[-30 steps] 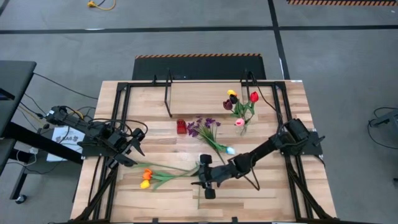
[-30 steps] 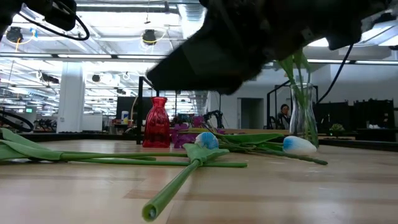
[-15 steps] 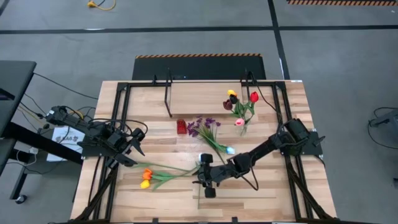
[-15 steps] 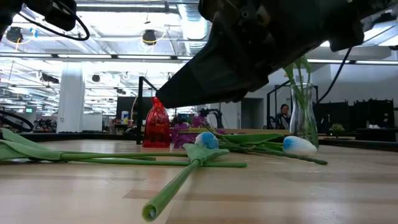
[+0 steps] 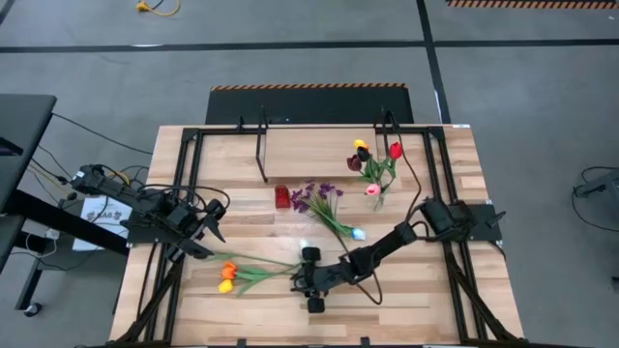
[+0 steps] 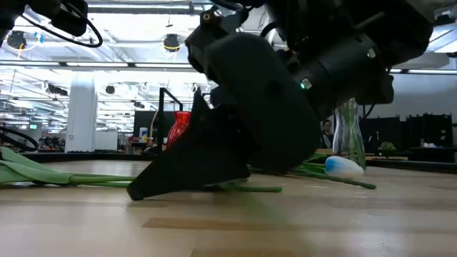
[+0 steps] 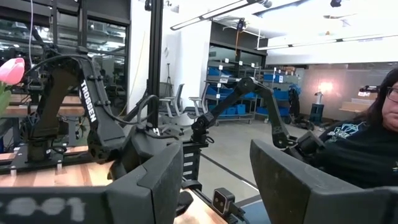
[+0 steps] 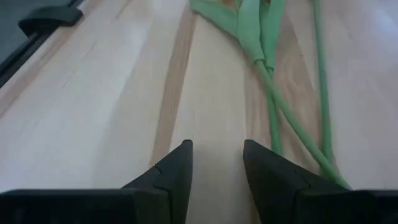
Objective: Pick and place flowers into a vace then onto a shelf
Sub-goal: Put the orange flower into the transparent vase
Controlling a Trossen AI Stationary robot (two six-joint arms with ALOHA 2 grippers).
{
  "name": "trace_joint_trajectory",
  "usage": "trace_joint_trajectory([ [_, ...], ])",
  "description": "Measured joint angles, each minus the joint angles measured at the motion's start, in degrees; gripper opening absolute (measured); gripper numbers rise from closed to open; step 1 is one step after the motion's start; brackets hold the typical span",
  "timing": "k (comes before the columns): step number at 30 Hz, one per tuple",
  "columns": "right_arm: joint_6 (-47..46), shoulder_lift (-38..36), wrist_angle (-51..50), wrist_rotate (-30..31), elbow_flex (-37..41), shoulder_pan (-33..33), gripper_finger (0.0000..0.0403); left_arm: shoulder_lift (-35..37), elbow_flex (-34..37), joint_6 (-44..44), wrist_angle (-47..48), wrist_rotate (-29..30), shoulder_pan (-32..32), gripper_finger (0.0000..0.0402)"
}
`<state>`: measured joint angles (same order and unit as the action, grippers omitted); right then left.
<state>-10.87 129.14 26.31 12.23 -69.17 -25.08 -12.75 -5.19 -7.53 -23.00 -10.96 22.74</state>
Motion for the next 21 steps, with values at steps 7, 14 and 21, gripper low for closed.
trace_joint_trajectory([
  [7, 0.4, 1.4, -3.3, -0.5, -3.3, 0.3, 0.0136, 0.0, 0.0, -0.1, 0.1, 0.1, 0.0, 0.0177],
  [14, 3.7, -0.9, -7.7, 3.4, -3.0, -0.4, 0.0133, 0.0, 0.0, -0.2, 0.1, 0.3, 0.0, 0.0177],
  [21, 3.9, -1.7, -10.0, 7.4, -3.0, -1.1, 0.0117, 0.0, 0.0, -0.2, 0.1, 0.4, 0.0, 0.0177],
])
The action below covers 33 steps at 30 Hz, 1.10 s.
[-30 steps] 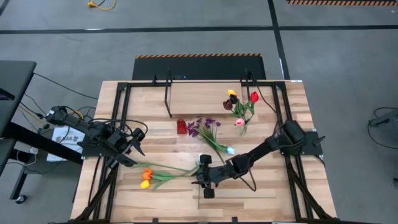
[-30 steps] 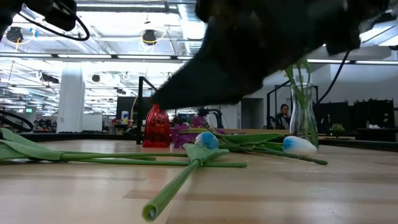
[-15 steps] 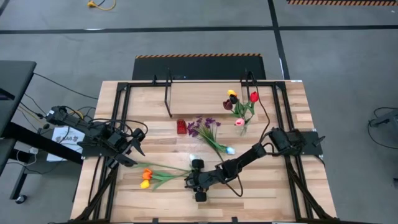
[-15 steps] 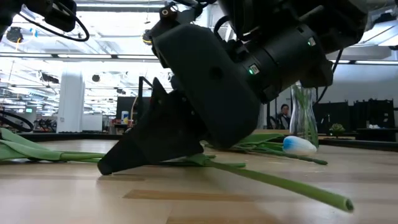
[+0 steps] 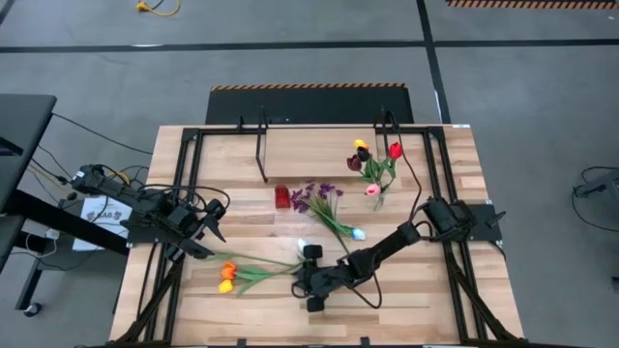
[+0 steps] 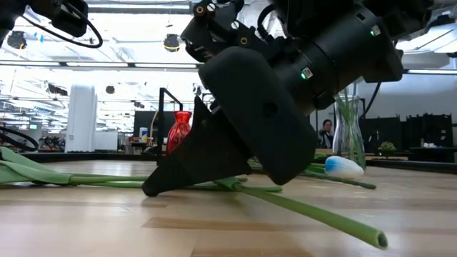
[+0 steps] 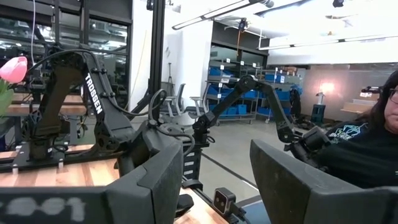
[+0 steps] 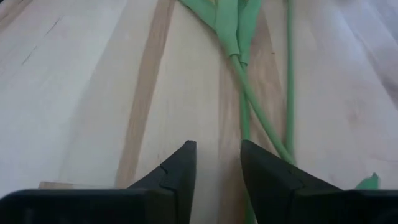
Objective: Pick and place flowers into a vace then onto a shelf
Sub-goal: Put the orange flower into the transparent vase
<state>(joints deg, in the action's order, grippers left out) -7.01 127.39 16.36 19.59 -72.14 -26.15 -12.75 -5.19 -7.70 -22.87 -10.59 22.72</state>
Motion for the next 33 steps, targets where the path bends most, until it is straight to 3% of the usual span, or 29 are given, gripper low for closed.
trace_joint_trajectory([
  [23, 1.3, -0.2, -0.8, 0.2, 0.0, 1.3, 0.0111, 0.0, 0.0, 0.0, 0.0, 0.1, 0.0, 0.0177],
  [33, -6.0, -0.1, -6.2, 0.0, -0.4, 1.9, 0.0111, 0.0, 0.0, 0.0, 0.0, 0.1, 0.0, 0.0177],
])
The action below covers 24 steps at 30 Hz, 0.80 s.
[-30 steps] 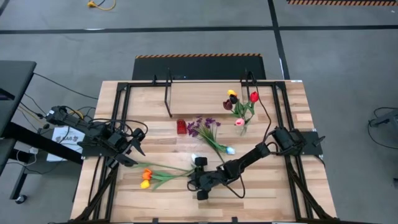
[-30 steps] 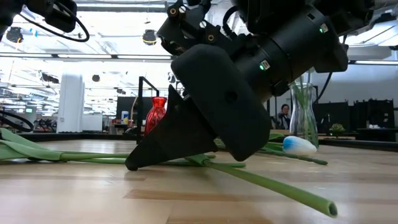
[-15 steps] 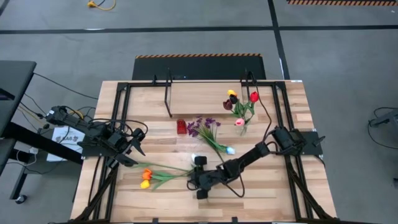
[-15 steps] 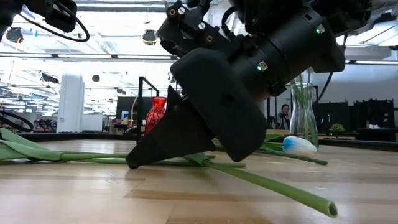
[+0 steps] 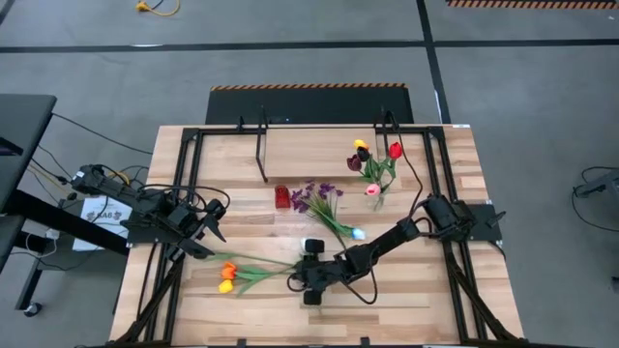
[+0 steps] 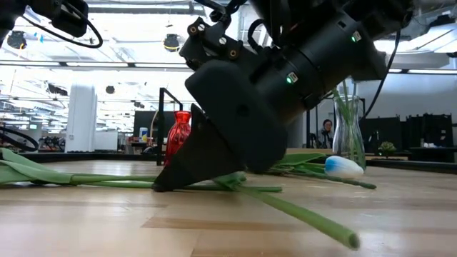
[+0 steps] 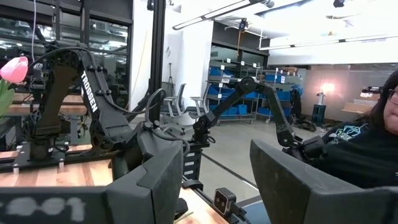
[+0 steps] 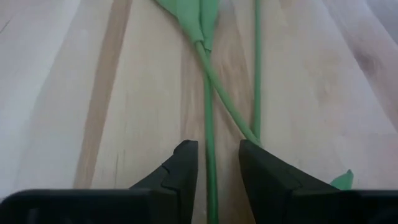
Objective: Pick and place flowers into a vace then onto a shelf
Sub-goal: Put the orange flower into the transparent vase
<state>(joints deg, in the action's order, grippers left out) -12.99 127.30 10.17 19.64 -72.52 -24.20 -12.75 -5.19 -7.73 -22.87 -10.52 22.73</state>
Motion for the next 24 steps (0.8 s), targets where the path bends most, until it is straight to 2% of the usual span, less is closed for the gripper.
trace_joint_trajectory([
  [5, -2.5, -0.1, -3.2, 0.2, 0.0, 0.2, 0.0089, 0.0, 0.0, 0.0, 0.0, 0.0, 0.0, 0.0177],
  [11, -2.5, 0.0, -3.5, 0.5, 0.2, 0.4, 0.0012, 0.0, 0.0, 0.0, 0.0, 0.0, 0.0, 0.0177],
  [16, -3.3, 0.1, -3.2, 0.5, 0.3, 0.4, 0.0005, 0.0, 0.0, 0.0, 0.0, 0.0, 0.0, 0.0177],
  [21, 1.1, -1.1, -0.9, 0.4, 0.6, -0.4, 0.0002, 0.0, 0.0, 0.0, 0.0, 0.0, 0.0, 0.0177],
  [24, 2.6, -3.0, -2.5, -1.9, 0.8, -0.4, 0.0001, 0.0, 0.0, 0.0, 0.0, 0.0, 0.0, 0.0177],
])
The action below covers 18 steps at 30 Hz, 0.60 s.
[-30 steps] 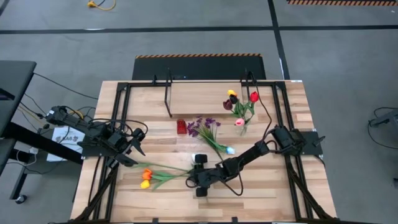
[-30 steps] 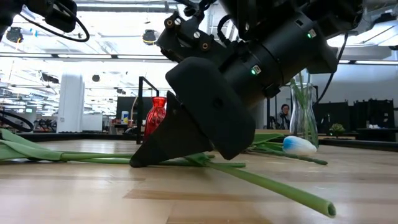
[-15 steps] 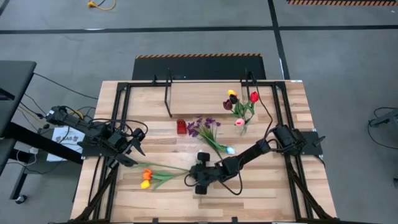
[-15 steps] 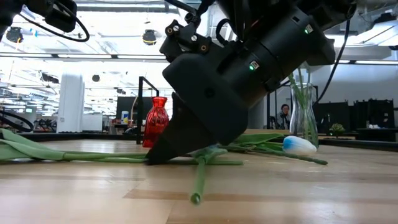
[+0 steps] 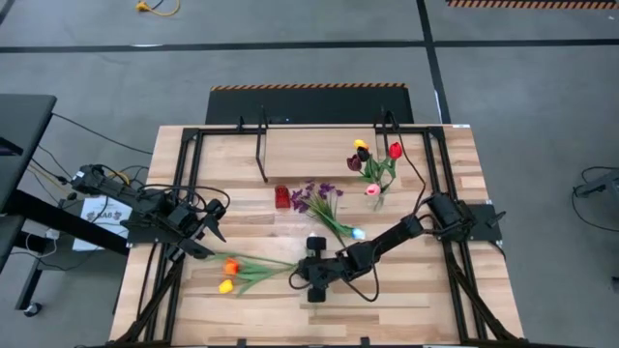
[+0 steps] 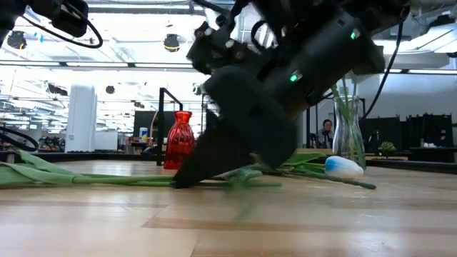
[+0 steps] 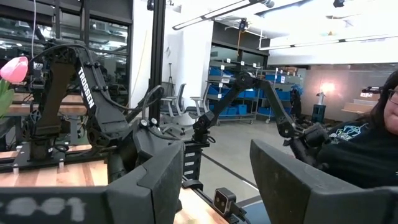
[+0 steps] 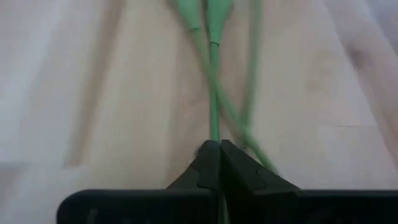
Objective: Pick and place flowers into a vace then onto a shelf
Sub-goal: Put the orange flower into the transparent vase
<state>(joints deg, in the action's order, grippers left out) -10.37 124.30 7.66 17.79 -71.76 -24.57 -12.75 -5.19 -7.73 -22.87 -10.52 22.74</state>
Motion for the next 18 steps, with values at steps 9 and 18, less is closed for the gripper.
trace_joint_trajectory([
  [9, 5.8, -9.7, -2.5, -4.9, -0.2, -0.8, 0.0, 0.0, 0.0, 0.0, 0.0, 0.0, 0.0, 0.0177],
  [18, 7.9, -17.2, -2.7, -0.2, -0.3, -2.3, 0.0, 0.0, 0.0, 0.0, 0.0, 0.9, 0.0, 0.0177],
])
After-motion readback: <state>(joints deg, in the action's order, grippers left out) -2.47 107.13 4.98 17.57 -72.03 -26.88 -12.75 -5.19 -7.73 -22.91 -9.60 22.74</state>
